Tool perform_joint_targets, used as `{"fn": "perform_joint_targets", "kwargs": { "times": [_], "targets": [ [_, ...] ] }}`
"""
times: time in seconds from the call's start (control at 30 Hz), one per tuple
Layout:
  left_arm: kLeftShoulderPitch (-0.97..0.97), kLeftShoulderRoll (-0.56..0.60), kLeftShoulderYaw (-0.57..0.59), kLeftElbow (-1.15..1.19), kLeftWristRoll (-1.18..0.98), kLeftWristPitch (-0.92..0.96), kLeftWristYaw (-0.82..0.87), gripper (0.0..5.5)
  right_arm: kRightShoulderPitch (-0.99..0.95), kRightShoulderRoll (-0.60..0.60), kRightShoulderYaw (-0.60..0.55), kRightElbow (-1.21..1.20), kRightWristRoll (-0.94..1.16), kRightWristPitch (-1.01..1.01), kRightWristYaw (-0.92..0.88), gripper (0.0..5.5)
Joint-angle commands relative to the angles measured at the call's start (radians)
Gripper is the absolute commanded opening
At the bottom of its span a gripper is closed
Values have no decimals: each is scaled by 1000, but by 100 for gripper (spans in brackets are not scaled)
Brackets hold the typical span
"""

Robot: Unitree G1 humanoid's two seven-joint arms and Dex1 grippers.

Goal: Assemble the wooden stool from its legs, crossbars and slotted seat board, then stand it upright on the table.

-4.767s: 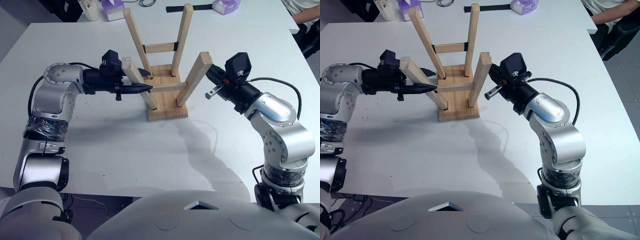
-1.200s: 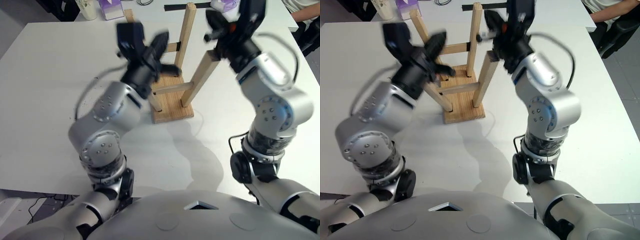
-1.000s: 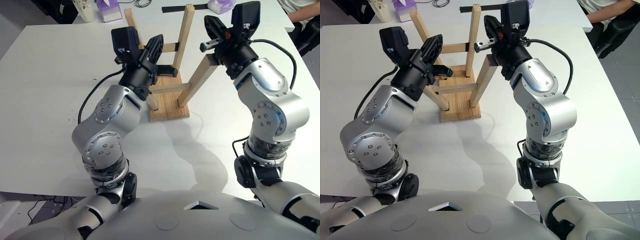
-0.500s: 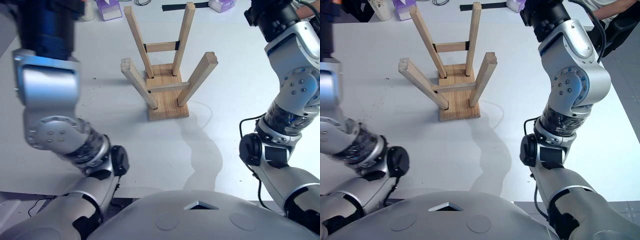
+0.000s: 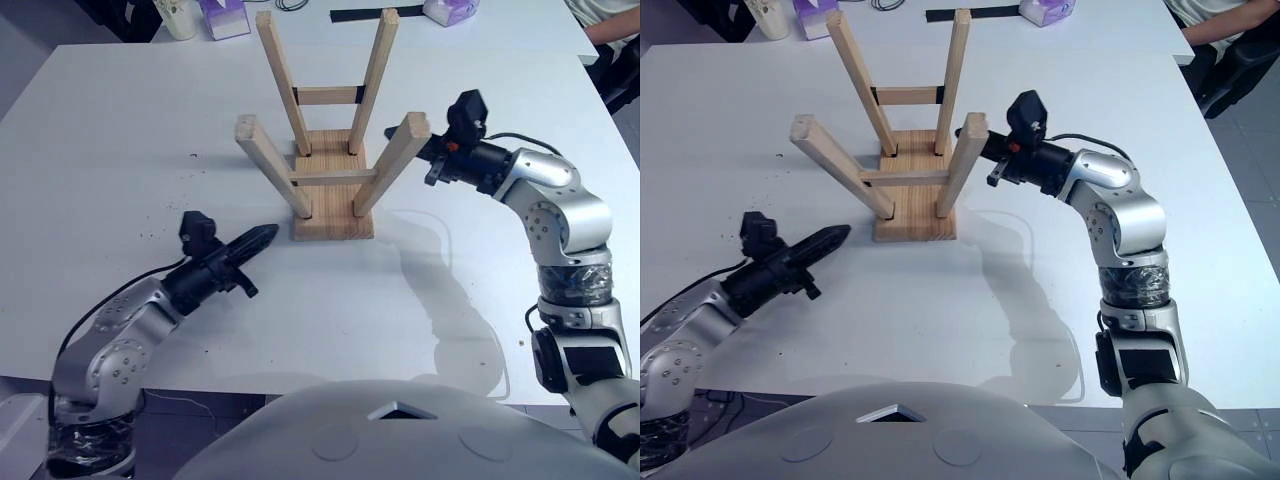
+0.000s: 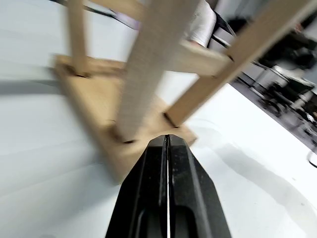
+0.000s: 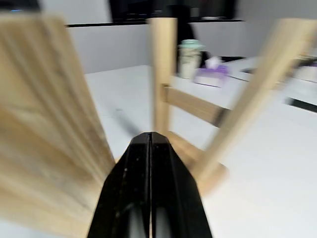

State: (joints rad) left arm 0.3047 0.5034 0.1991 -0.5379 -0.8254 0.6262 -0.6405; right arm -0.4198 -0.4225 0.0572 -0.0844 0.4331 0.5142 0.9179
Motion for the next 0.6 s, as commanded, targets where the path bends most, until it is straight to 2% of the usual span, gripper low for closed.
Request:
{"fn": "perform_joint_targets", "kwargs": {
  "times": [0.03,0.2,0.4,0.5,0.6],
  "targets": [
    [-124,-27,-66,100,110,-63,27,4,-18,-5,52,-13,39,-24,113,0],
    [-200,-18,-62,214,185,-118,16,4,15,31,169,-106,39,19,121,0],
    [-223,-33,-93,306,243,-173,-14,4,6,218,306,-156,48,122,-31,0],
    [-199,-35,-99,346,274,-203,-31,4,26,220,309,-193,57,160,-58,0],
    [-166,-32,-80,374,283,-224,-49,4,48,143,242,-235,76,185,-50,0]
  ]
}}
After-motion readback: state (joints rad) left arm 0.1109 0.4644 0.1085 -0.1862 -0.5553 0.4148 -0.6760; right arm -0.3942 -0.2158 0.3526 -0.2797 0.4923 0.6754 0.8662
